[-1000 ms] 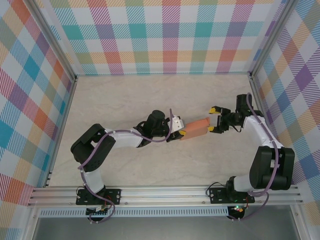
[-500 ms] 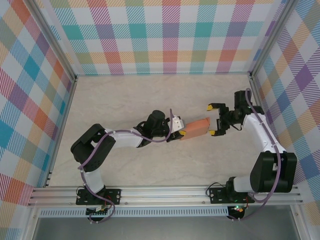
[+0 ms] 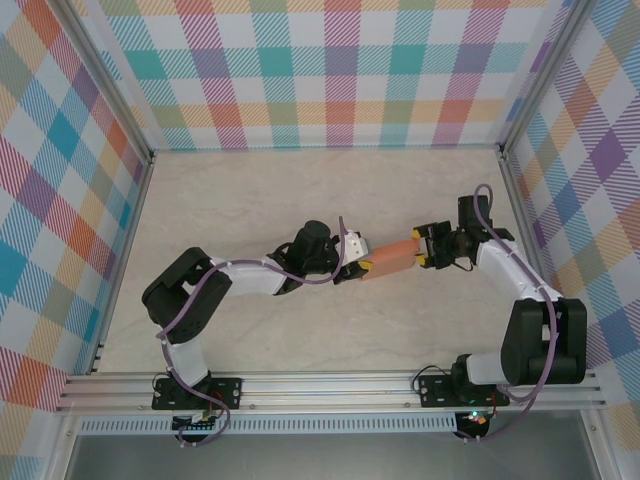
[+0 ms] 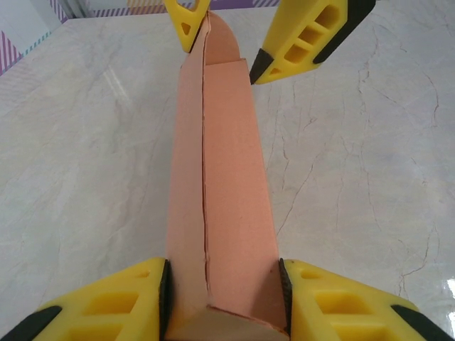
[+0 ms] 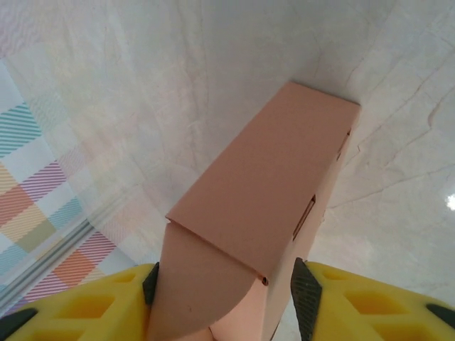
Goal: Fold the paper box
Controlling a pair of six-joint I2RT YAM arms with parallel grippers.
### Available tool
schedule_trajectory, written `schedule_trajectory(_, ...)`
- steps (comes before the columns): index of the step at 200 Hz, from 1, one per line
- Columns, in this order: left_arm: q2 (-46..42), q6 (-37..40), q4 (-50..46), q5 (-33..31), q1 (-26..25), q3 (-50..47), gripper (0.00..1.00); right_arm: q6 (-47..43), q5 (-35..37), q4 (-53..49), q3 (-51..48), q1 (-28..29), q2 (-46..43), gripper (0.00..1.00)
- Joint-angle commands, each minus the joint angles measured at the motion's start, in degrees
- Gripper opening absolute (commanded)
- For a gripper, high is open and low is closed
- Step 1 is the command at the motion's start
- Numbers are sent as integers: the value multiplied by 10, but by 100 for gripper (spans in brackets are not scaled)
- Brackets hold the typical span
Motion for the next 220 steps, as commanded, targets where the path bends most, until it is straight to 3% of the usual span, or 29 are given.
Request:
schedule_trajectory(1, 35, -23, -81, -21, -10, -12, 32, -1, 26, 21, -48, -2, -9, 47)
schedule_trajectory(51, 39, -25, -83, -24, -11, -13, 32, -41, 66, 73, -103, -2, -11, 45)
schedule_trajectory(101, 41, -26, -86, -33, -11, -13, 32, -66, 58, 2, -70, -4, -71, 59)
schedule_trajectory(116, 42, -25, -85, -31, -11, -13, 32, -135, 75, -58, -19, 3, -82, 65)
schedule_trajectory(142, 40, -21, -78, -24, -11, -16, 32, -318, 177, -192, 101, 45, -60, 71)
schedule_trajectory(173, 42, -14, -82, -29, -11, -17, 32, -470, 210, -299, 229, 69, 11, 62)
schedule_trajectory(187, 42, -13, -83, -29, -11, -16, 32, -511, 192, -304, 262, 74, 35, 47)
schedule_trajectory(202, 44, -12, -83, -31, -11, -16, 32, -545, 152, -300, 284, 74, 59, 40)
schedule_trajectory(212, 44, -12, -83, -31, -11, -15, 32, -551, 137, -297, 289, 74, 73, 27)
schedule_trajectory(220, 44, -13, -84, -32, -11, -14, 32, -555, 127, -291, 288, 74, 85, 25)
